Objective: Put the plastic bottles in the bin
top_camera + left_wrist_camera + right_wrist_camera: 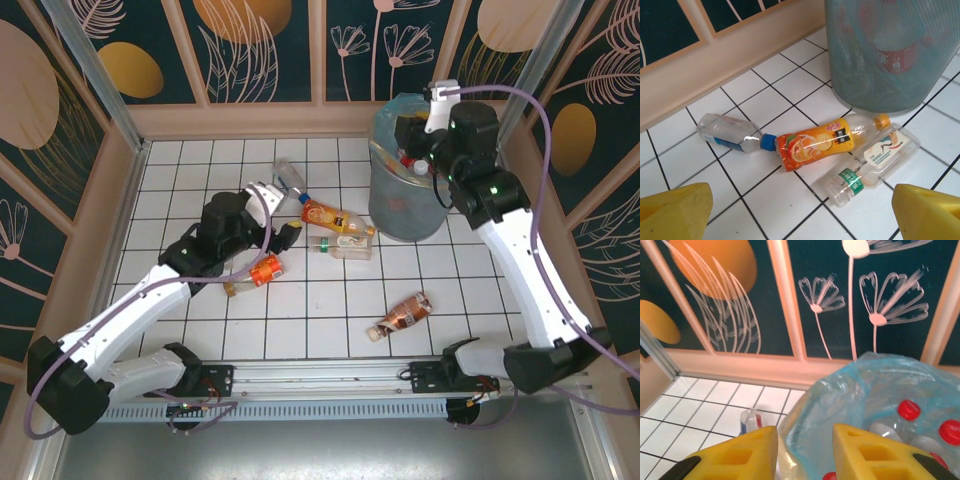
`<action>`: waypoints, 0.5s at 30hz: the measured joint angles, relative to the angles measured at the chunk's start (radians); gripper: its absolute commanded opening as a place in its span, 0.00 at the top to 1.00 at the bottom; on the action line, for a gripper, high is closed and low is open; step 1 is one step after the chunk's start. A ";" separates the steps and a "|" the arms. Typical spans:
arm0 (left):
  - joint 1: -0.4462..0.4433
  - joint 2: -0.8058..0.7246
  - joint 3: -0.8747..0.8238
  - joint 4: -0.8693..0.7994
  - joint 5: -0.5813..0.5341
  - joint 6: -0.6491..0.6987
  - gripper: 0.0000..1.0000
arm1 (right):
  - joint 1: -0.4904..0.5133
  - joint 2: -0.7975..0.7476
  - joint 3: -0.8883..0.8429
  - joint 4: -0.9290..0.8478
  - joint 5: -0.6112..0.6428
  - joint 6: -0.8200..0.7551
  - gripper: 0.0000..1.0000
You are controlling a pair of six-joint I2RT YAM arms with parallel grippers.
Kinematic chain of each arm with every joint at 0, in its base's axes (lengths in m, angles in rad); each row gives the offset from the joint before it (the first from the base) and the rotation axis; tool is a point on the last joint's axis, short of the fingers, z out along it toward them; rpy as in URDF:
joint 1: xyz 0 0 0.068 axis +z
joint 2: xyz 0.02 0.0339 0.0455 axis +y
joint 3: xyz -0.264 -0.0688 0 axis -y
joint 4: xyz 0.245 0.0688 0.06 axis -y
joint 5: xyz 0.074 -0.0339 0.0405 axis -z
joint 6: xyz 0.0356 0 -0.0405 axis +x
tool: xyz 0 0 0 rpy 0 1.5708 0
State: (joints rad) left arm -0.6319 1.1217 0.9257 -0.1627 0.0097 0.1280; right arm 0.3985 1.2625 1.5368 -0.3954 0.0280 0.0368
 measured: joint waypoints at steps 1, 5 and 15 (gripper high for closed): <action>0.000 0.026 0.027 -0.015 -0.001 0.039 0.12 | 0.012 -0.029 -0.034 0.023 -0.002 -0.006 0.65; 0.002 0.191 0.179 -0.063 -0.012 0.174 0.14 | 0.049 -0.111 -0.135 0.087 -0.003 -0.013 0.65; 0.013 0.663 0.528 -0.120 0.033 0.410 0.14 | 0.062 -0.200 -0.188 0.119 -0.003 -0.032 0.65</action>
State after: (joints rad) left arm -0.6186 1.7847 1.4540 -0.2825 0.0429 0.5385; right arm 0.4603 1.0630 1.3491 -0.2768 0.0246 0.0048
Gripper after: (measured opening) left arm 0.865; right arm 0.346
